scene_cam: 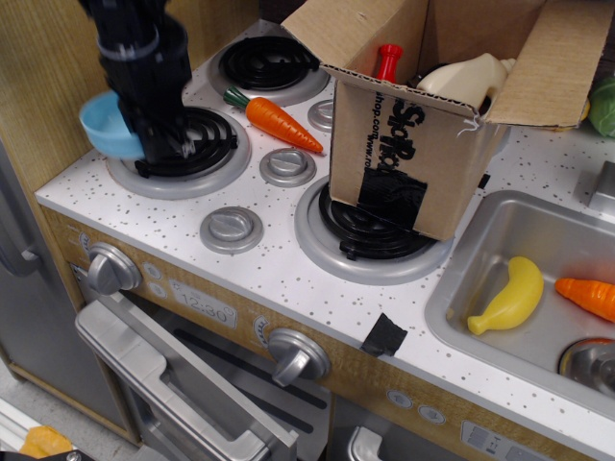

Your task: Pick up bowl and put in small4fbox

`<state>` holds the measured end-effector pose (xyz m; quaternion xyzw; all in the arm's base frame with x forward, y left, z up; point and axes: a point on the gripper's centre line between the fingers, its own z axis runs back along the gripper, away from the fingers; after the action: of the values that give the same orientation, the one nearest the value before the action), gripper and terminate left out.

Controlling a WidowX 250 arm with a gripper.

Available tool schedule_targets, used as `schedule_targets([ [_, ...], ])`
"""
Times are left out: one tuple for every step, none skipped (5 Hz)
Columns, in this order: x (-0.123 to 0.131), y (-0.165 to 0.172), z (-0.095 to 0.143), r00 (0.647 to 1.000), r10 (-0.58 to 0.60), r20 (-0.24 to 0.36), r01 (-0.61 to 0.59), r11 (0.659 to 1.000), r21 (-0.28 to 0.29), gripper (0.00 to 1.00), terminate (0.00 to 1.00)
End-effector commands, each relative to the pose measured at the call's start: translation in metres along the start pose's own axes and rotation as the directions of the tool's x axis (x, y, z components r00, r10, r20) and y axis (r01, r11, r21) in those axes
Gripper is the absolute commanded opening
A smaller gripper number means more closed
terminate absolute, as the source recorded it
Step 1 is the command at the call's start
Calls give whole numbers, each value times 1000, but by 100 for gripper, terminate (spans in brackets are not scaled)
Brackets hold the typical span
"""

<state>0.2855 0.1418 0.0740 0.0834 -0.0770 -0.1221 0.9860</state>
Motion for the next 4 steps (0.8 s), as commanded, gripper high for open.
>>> schedule_targets([
  [32, -12, 91, 997, 74, 33, -77, 990, 115, 0, 0],
  [55, -28, 116, 996, 43, 76, -50, 993, 103, 0, 0],
  [81, -52, 137, 996, 13, 84, -19, 997, 74, 0, 0],
  [98, -79, 143, 992, 36, 123, -42, 998, 50, 0, 0],
])
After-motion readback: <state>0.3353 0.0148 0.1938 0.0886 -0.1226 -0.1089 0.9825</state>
